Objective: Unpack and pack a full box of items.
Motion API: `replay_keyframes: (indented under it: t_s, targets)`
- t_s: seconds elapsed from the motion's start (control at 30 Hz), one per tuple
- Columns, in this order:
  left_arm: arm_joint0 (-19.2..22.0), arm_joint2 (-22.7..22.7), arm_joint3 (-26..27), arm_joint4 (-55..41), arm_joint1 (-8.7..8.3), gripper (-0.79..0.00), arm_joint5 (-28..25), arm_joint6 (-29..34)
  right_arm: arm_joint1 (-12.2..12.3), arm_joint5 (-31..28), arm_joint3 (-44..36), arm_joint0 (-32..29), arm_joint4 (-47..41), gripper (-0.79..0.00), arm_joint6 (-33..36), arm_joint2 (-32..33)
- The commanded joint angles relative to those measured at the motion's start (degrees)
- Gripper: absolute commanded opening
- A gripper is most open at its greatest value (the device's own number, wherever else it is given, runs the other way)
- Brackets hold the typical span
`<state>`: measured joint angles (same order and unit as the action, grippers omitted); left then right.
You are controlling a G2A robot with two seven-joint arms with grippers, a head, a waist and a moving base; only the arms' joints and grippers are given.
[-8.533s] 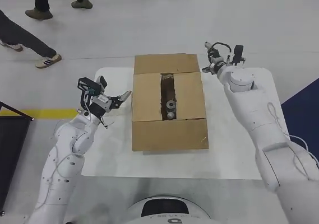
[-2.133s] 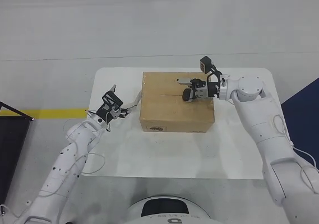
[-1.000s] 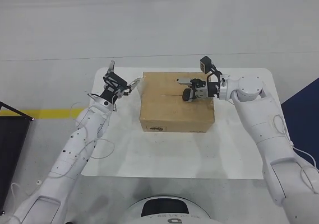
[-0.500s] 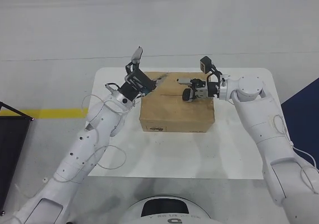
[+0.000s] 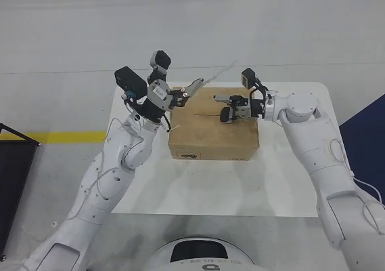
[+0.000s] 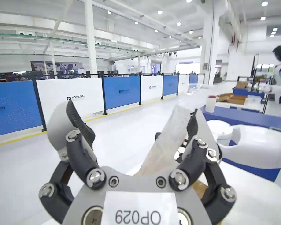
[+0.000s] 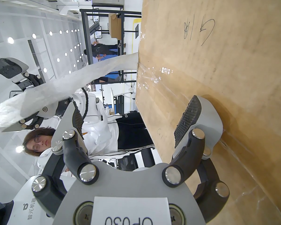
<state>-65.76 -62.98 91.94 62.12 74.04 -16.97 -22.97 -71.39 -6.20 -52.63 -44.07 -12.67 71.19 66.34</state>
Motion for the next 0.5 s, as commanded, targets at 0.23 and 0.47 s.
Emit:
replay_keyframes:
  t_s: [0.23,0.47]
  targets:
    - [-2.0,-2.7,1.7,1.9,-0.38,0.0,-0.1,1.9,0.0,0.0,0.0,0.0,0.0,0.0,0.0,0.0]
    - [-6.5,-7.8,6.8,1.7,-1.16,0.0,-1.4,-0.2,0.0,0.0,0.0,0.0,0.0,0.0,0.0,0.0]
